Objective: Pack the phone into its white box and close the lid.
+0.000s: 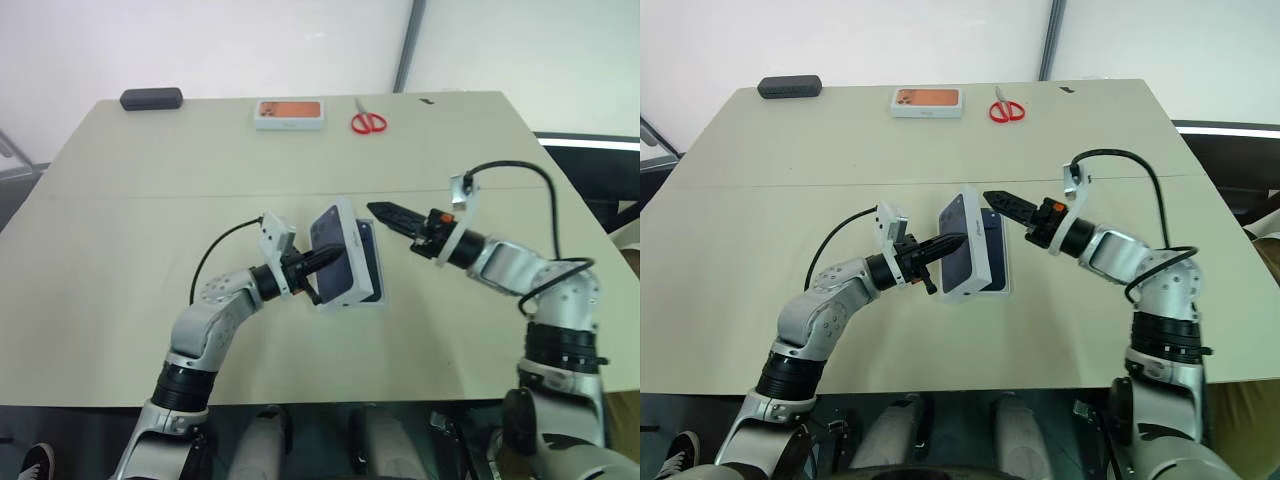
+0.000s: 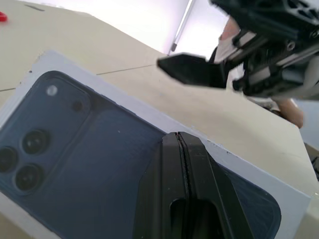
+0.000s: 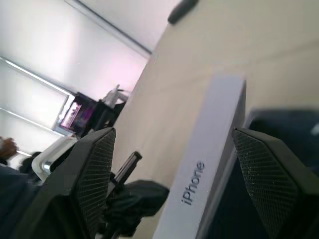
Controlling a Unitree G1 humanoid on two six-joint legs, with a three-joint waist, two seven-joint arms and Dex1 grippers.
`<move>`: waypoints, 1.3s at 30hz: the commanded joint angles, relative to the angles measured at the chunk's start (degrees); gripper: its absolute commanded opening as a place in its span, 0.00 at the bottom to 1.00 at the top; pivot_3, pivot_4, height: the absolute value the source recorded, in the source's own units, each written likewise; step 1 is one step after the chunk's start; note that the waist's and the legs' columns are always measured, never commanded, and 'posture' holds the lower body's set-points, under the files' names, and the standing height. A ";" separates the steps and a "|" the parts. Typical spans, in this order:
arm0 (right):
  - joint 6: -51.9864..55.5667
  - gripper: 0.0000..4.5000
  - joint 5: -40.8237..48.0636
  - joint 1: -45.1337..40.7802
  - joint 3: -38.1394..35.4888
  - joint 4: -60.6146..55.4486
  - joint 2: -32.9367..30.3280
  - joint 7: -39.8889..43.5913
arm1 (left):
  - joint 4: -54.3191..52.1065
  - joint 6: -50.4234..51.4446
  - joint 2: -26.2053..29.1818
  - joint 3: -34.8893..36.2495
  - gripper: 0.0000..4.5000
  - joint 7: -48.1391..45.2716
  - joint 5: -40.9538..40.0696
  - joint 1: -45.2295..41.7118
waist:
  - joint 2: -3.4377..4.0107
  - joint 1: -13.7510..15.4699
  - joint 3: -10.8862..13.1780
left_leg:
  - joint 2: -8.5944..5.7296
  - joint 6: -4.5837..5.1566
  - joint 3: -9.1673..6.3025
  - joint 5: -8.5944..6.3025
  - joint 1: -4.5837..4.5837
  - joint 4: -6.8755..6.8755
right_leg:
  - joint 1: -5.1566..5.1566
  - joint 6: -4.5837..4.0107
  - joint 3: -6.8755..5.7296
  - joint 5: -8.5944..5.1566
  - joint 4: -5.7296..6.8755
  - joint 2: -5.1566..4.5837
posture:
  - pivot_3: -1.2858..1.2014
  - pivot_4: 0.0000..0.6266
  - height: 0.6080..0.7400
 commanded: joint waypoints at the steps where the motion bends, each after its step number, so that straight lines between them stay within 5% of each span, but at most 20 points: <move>1: -8.41 0.89 -11.49 3.18 7.61 -5.59 -4.94 7.37 | -0.87 -0.76 0.65 0.36 0.00 -0.78 0.15 -0.46 | 0.00 -0.04 0.00 | 0.00 0.02 0.00 -0.01 0.00 -0.02 | 0.00 0.00 0.00 0.00 -0.01 0.01 | 0.52 0.24 1.00; 5: -24.08 0.69 -30.06 7.94 17.51 -6.34 -9.70 11.36 | -1.32 -0.20 3.23 1.62 0.00 -1.76 -0.17 0.51 | -0.01 0.00 0.01 | 0.00 0.03 0.03 -0.02 0.00 0.02 | 0.01 0.01 0.00 0.00 -0.05 0.00 | 0.52 0.24 1.00; 11: -37.39 0.04 -42.45 8.28 21.22 -5.41 -9.62 14.09 | -2.77 0.52 6.19 2.87 0.00 -1.97 -0.83 2.29 | 0.01 0.00 0.03 | 0.00 0.02 0.00 -0.01 0.01 0.06 | 0.04 0.01 0.05 0.00 -0.09 -0.02 | 0.52 0.24 1.00; 12: -39.22 0.01 -44.35 8.29 21.81 -5.20 -9.67 14.46 | -3.38 0.69 6.85 3.04 0.00 -1.98 -0.87 2.95 | 0.01 0.01 0.03 | 0.00 0.02 -0.03 -0.01 0.01 0.04 | 0.04 0.01 0.05 0.00 -0.10 -0.02 | 0.52 0.24 1.00; 27: -46.88 0.01 -56.70 9.63 27.93 -2.25 -7.84 20.94 | -7.35 3.43 13.06 4.28 0.00 -0.60 0.33 12.07 | 0.01 1.63 0.04 | 0.03 0.01 -0.21 -0.02 0.02 0.02 | 0.09 -0.02 0.05 -0.01 -0.24 -0.14 | 0.52 0.24 1.00; 39: -46.75 0.01 -58.47 9.85 26.99 -3.12 -7.22 22.33 | -2.42 -1.70 6.12 -1.90 0.00 1.64 7.27 8.17 | 0.01 1.63 0.03 | -0.04 0.00 -0.22 -0.02 0.02 0.03 | 0.19 -0.02 0.01 0.00 -0.35 -0.17 | 0.52 0.24 1.00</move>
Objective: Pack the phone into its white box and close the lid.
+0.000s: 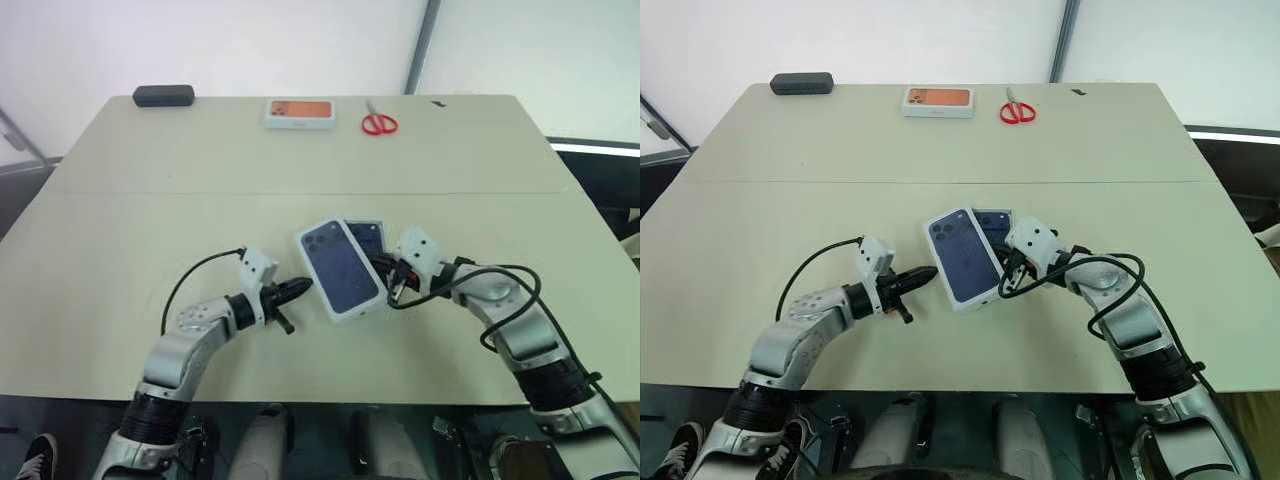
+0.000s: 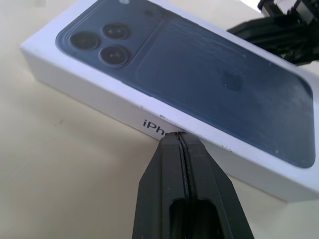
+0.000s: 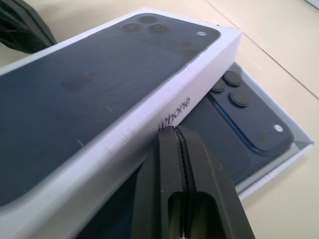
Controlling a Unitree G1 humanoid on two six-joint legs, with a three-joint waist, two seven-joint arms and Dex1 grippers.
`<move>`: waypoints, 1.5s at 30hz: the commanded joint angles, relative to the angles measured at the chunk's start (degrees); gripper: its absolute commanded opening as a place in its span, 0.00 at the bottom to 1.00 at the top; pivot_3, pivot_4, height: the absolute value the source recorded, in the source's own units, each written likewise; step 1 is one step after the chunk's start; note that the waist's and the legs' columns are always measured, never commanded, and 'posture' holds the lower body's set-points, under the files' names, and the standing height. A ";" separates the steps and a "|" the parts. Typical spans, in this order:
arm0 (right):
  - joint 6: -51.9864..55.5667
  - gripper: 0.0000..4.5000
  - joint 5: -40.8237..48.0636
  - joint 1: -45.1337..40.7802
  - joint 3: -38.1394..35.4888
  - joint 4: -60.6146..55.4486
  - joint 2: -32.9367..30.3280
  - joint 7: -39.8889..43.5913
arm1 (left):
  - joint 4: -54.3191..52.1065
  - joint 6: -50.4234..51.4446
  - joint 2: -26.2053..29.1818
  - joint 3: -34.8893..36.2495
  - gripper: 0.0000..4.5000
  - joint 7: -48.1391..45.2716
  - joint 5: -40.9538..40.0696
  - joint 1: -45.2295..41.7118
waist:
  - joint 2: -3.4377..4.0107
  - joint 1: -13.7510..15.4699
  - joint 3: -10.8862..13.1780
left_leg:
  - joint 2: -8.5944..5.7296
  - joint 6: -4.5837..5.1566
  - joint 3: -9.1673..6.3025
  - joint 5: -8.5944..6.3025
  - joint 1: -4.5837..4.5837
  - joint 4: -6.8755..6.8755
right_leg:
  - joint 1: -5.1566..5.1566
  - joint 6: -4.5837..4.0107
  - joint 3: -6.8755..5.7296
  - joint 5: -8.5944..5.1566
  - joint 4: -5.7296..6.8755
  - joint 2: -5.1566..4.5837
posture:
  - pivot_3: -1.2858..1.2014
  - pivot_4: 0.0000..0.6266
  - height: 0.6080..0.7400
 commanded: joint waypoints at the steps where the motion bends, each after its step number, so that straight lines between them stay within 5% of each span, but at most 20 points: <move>1: -0.83 0.01 -0.45 -0.10 -0.77 -2.15 0.04 0.60 | -0.10 -1.63 -1.55 -1.18 0.00 0.37 0.95 -1.55 | 0.00 -0.12 0.00 | 0.00 0.00 0.01 0.00 0.00 0.00 | -0.01 0.00 0.00 0.00 0.00 0.01 | 0.52 0.24 1.00; 33: 1.08 0.01 -2.22 4.62 -6.57 -4.49 -1.76 0.24 | 7.22 -0.04 -9.68 -3.20 0.00 2.19 3.50 -11.53 | 0.00 -0.03 0.00 | -0.04 -0.01 0.00 0.01 0.05 0.06 | 0.09 0.05 -0.05 0.03 0.03 0.06 | 0.52 0.24 1.00; 45: 1.54 0.01 -3.38 5.90 -4.20 -4.21 -2.66 2.43 | 8.24 -0.15 -8.81 -3.36 0.00 2.07 5.44 -11.22 | -0.01 -0.01 -0.01 | -0.05 -0.01 0.00 0.01 0.05 0.07 | 0.10 0.06 -0.05 0.03 0.03 0.06 | 0.52 0.24 1.00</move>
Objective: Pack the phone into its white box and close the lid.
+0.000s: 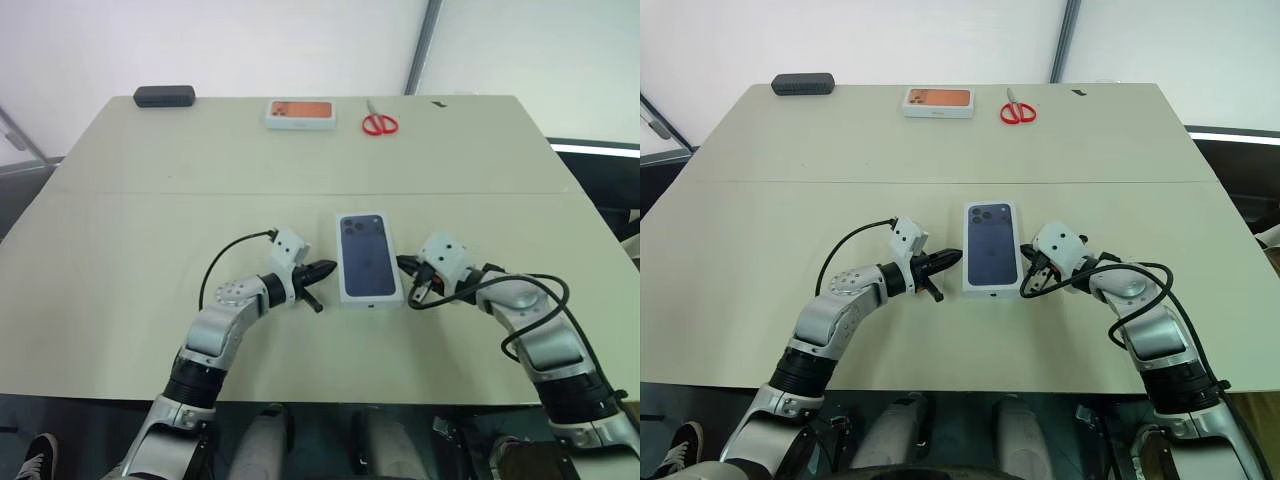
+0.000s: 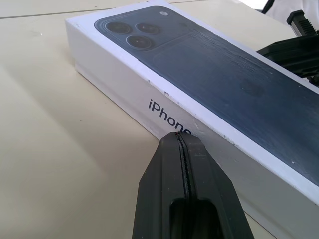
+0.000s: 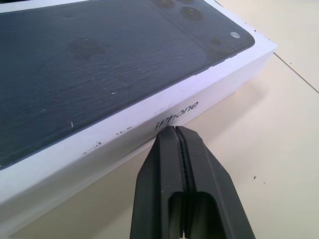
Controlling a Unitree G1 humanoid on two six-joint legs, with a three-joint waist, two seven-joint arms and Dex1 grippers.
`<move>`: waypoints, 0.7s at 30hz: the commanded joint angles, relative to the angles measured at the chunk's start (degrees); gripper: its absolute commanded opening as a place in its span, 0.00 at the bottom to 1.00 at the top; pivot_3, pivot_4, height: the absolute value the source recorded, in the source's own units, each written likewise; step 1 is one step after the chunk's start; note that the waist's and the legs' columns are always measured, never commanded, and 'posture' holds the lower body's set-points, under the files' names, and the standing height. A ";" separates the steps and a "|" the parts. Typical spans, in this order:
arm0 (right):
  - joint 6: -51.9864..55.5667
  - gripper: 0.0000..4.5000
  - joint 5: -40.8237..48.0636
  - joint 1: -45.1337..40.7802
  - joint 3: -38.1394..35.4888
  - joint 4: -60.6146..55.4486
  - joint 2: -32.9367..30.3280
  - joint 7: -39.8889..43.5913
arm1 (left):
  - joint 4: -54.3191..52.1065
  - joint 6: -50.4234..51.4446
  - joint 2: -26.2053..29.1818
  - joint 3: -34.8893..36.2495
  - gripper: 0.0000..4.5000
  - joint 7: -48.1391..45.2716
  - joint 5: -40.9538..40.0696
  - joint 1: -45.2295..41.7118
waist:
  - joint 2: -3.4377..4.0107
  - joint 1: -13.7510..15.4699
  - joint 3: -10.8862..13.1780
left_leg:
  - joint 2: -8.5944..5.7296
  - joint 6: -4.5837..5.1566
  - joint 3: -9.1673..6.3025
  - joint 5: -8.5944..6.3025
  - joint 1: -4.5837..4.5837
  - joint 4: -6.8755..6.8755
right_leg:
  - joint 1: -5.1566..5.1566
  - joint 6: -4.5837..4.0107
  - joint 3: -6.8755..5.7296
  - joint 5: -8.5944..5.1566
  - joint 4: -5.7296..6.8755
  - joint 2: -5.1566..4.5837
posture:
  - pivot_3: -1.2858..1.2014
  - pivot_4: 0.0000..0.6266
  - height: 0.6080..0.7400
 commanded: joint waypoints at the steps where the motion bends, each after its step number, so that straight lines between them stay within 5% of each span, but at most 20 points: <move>1: -0.85 0.01 -0.72 1.02 1.92 -2.89 -0.75 1.73 | -0.88 -0.34 -0.51 -0.02 0.00 -0.47 -0.52 -0.87 | 0.00 0.01 0.00 | 0.00 0.00 0.00 0.00 0.00 0.00 | 0.00 0.00 0.00 0.00 0.00 0.00 | 0.52 0.24 1.00; 21: -3.63 0.01 -3.94 -1.34 0.35 1.87 -2.40 0.85 | -0.22 -1.60 2.50 2.08 0.00 -1.40 -0.07 0.07 | 0.00 -0.14 0.00 | 0.00 -0.01 0.02 0.00 0.02 0.01 | -0.02 0.01 0.00 0.01 0.07 0.02 | 0.52 0.24 1.00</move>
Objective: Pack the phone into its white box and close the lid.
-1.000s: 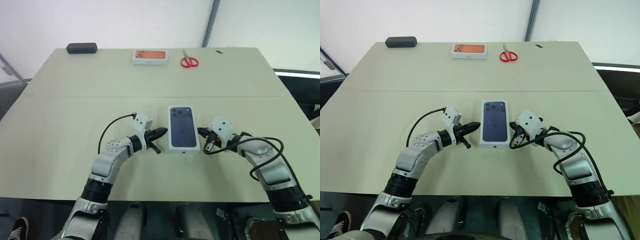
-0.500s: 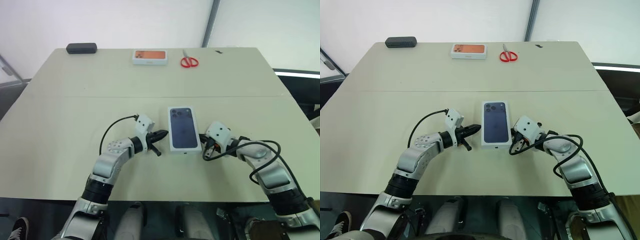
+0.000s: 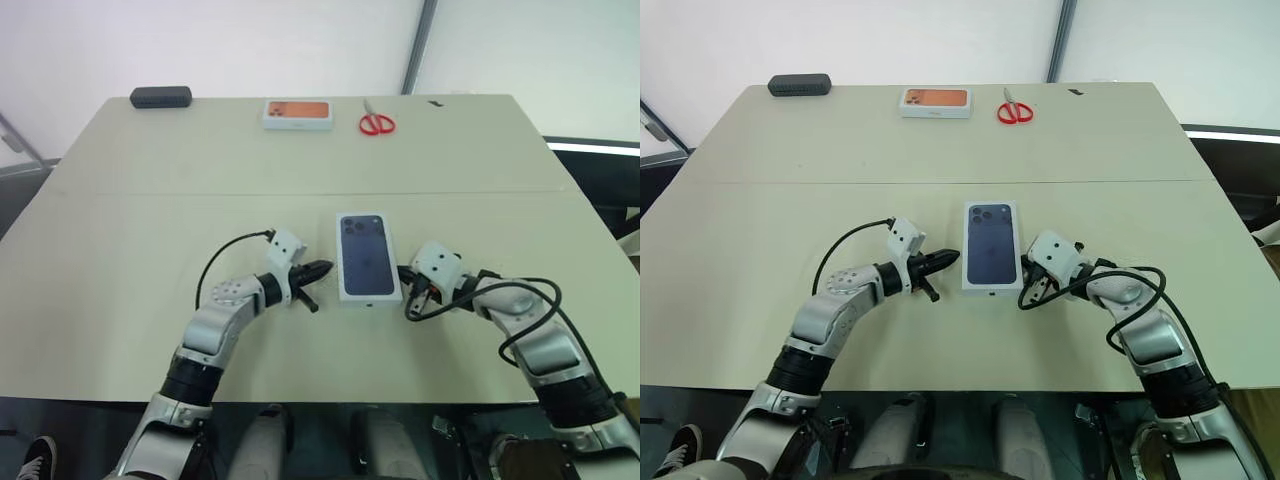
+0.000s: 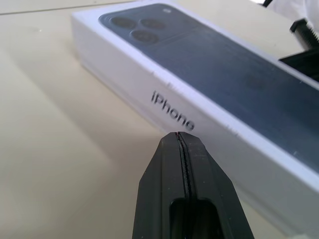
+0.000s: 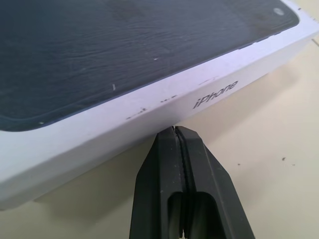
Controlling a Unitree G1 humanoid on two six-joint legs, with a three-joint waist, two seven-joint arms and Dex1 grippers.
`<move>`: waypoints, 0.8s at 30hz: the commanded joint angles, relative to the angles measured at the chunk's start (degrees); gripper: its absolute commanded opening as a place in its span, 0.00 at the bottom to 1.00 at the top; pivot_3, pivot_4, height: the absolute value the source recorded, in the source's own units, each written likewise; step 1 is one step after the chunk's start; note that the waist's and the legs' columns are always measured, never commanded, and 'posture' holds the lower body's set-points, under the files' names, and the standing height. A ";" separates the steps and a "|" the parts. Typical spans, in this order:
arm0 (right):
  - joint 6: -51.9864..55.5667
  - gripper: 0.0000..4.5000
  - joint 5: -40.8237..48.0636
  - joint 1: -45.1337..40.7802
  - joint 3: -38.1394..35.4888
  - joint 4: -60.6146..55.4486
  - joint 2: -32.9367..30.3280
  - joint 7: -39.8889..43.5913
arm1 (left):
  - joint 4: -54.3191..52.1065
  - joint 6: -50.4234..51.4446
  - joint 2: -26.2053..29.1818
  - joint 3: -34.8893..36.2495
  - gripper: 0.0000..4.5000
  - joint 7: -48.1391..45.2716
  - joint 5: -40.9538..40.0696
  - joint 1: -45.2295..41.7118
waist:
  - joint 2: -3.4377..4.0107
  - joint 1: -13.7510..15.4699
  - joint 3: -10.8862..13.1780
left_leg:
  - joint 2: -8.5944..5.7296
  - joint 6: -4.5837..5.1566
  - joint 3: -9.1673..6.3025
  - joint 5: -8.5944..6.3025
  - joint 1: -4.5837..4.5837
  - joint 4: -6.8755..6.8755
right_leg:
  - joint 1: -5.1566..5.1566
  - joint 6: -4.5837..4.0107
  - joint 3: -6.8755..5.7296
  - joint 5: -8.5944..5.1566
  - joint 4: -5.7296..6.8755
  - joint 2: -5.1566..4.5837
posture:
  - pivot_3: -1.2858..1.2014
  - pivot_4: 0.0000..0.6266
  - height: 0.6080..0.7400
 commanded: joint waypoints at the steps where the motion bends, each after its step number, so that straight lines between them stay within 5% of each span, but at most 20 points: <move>1: -2.17 0.01 -0.81 -2.44 -2.19 1.67 -1.55 -0.44 | -1.47 -0.94 0.52 2.11 0.00 -0.31 -1.10 0.01 | 0.00 0.04 0.00 | 0.00 0.00 0.00 0.00 0.00 0.01 | 0.00 0.00 0.00 0.00 0.00 0.00 | 0.52 0.24 1.00; 11: 9.50 0.01 11.70 -13.68 -12.08 3.37 7.04 -5.09 | 2.03 0.01 -5.21 6.87 0.00 3.01 -4.94 -9.64 | -0.02 0.12 -0.01 | -0.02 -0.02 0.01 0.01 -0.01 0.06 | 0.03 0.02 -0.03 0.02 0.06 -0.02 | 0.52 0.24 1.00; 16: 8.30 0.01 9.29 -15.89 -7.97 6.63 8.89 -5.58 | 12.29 -4.30 -9.19 4.77 0.00 4.37 -1.19 -14.68 | -0.01 0.08 -0.01 | -0.07 -0.02 0.13 0.01 0.00 0.06 | 0.03 0.05 -0.04 0.03 0.06 -0.02 | 0.52 0.24 1.00; 24: 8.31 0.01 -0.17 -10.54 2.80 9.17 6.27 -5.30 | 18.59 -4.64 -8.35 -0.52 0.00 3.13 5.01 -14.84 | 0.00 -0.15 -0.20 | -0.05 -0.02 0.17 0.02 0.13 0.05 | 0.09 0.05 0.00 0.03 0.17 0.02 | 0.52 0.24 1.00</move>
